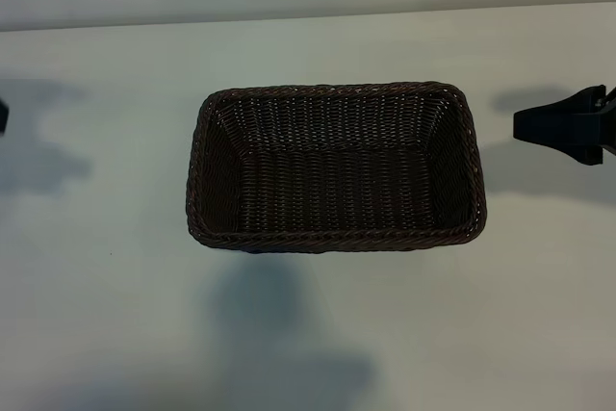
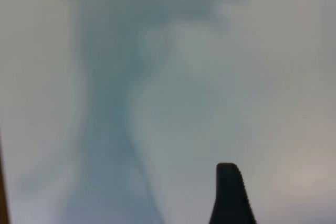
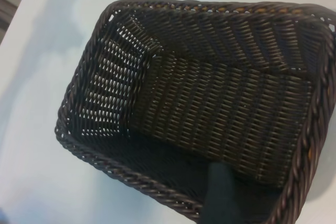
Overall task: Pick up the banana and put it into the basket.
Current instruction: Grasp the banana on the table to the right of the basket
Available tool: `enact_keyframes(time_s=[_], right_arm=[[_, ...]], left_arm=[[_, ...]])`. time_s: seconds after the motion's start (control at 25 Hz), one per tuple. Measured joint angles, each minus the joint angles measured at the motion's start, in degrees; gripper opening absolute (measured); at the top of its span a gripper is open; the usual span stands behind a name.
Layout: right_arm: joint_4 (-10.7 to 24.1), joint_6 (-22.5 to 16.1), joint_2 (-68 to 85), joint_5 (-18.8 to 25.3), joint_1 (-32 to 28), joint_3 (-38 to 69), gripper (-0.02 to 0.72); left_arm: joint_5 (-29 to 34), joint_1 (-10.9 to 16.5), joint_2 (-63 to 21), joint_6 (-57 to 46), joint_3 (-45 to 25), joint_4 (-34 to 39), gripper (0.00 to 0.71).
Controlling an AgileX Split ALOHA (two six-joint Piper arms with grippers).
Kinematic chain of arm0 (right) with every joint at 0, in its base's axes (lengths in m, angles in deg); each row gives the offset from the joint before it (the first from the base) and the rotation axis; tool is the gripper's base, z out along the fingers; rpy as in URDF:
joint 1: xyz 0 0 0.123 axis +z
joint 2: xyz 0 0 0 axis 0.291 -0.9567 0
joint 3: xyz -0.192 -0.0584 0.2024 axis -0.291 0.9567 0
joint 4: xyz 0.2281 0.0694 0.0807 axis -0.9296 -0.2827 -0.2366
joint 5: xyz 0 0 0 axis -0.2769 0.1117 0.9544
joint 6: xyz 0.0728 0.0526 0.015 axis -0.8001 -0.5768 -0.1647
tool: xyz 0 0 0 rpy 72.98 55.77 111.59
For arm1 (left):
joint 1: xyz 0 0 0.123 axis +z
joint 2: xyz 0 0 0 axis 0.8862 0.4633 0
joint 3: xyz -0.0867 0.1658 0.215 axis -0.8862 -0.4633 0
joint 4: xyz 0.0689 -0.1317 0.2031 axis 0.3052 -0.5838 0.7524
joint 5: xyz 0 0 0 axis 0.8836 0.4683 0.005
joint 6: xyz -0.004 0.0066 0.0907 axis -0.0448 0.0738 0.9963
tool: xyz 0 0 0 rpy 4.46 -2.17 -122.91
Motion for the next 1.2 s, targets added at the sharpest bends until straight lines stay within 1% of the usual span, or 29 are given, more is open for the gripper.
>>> enact_keyframes(time_s=[0.12,0.28,0.44,0.6,0.68,0.84,1.12,1.2], right_arm=[[0.00,0.00,0.00,0.00,0.00,0.00,0.543],[0.00,0.00,0.00,0.00,0.00,0.00,0.543],[0.00,0.00,0.00,0.00,0.00,0.00,0.543],[0.00,0.00,0.00,0.00,0.00,0.00,0.543],[0.00,0.00,0.00,0.00,0.00,0.00,0.543],[0.00,0.00,0.00,0.00,0.00,0.00,0.543],[0.00,0.00,0.00,0.00,0.00,0.00,0.543],[0.00,0.00,0.00,0.00,0.00,0.00,0.543]], left_arm=[[0.00,0.00,-5.61,0.00,-6.70,-1.82,0.500],[-1.01,0.00,-14.44,0.19,-16.45,-2.08,0.500],[-4.77,0.00,-24.34,0.19,-25.38,-2.39,0.500],[-8.65,0.00,-33.94,0.19,-32.62,-3.83,0.499],[-8.69,0.00,-37.99,0.19,-34.47,-4.96,0.499],[-7.21,0.00,-43.95,0.19,-35.12,-4.96,0.499],[-6.75,0.00,-50.59,0.19,-35.12,-4.79,0.499],[-6.63,0.38,-52.67,0.19,-35.12,-4.88,0.499]])
